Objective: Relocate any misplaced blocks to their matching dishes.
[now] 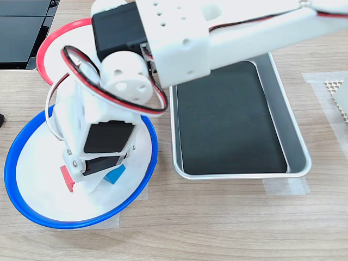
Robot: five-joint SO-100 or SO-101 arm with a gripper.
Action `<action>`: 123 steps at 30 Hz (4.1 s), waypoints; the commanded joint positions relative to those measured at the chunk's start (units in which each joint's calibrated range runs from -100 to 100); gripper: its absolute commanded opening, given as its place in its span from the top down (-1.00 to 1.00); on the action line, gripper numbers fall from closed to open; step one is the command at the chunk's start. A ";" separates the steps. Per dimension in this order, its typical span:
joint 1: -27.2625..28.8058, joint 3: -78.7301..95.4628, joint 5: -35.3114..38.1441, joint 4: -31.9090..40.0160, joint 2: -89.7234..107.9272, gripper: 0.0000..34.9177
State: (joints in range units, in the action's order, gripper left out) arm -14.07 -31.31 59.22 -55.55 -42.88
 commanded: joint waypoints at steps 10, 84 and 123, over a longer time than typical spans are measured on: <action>-0.75 -2.88 -0.49 1.61 0.45 0.98; 25.04 16.79 -16.70 5.24 22.20 -0.15; 29.55 -13.35 -50.45 -17.21 2.07 0.04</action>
State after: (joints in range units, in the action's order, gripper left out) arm 15.31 -39.84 9.40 -70.72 -40.41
